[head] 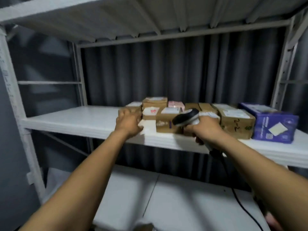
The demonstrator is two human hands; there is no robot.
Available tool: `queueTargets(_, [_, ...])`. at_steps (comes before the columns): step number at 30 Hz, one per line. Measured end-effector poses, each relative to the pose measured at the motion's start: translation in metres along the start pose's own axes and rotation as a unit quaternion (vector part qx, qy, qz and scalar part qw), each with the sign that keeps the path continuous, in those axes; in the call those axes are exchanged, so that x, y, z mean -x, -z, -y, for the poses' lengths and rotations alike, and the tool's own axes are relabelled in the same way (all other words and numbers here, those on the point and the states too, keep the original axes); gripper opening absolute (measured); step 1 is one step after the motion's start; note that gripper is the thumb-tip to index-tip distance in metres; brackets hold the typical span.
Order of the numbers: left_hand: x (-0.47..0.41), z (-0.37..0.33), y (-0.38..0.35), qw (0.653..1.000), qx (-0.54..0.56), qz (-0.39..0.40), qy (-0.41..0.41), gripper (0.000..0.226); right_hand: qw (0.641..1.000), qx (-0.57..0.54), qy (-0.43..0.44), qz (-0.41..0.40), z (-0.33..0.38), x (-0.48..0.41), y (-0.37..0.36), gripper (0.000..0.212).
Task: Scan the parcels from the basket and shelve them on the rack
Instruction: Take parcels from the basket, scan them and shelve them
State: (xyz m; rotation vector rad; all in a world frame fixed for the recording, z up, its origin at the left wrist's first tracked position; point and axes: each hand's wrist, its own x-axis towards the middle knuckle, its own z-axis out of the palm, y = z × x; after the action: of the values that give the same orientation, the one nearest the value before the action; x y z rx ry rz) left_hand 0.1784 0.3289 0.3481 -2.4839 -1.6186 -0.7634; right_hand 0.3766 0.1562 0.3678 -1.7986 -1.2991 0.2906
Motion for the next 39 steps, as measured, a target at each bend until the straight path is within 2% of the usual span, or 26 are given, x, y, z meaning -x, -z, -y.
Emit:
queueTargets(5, [0.071, -0.02, -0.006, 0.998, 0.002, 0.04, -0.049, 0.052, 0.999, -0.024, -0.023, 0.009, -0.024, 0.061, 0.003, 0.016])
queueTargets(11, [0.167, -0.021, -0.06, 0.989, -0.015, 0.121, -0.081, 0.045, 0.995, 0.047, -0.054, 0.075, -0.072, 0.129, -0.025, 0.019])
queueTargets(18, [0.26, 0.002, -0.14, 0.968, -0.026, 0.24, -0.061, 0.047, 0.984, 0.044, -0.102, 0.138, -0.122, 0.191, -0.073, 0.017])
queueTargets(26, [0.309, 0.04, -0.226, 0.935, -0.065, 0.348, -0.002, 0.054, 0.974, 0.057, -0.151, 0.157, -0.163, 0.204, -0.127, 0.019])
queueTargets(32, [0.321, 0.061, -0.285, 0.923, -0.053, 0.379, 0.02, 0.055, 0.96, 0.127, -0.166, 0.189, -0.19, 0.206, -0.157, 0.025])
queueTargets(36, [0.324, 0.074, -0.313, 0.924, -0.008, 0.378, 0.059, 0.075, 0.951, 0.144, -0.189, 0.196, -0.201, 0.201, -0.175, 0.025])
queueTargets(39, [0.328, 0.082, -0.325, 0.927, 0.033, 0.36, 0.1, 0.081, 0.952, 0.14, -0.188, 0.197, -0.202, 0.198, -0.186, 0.026])
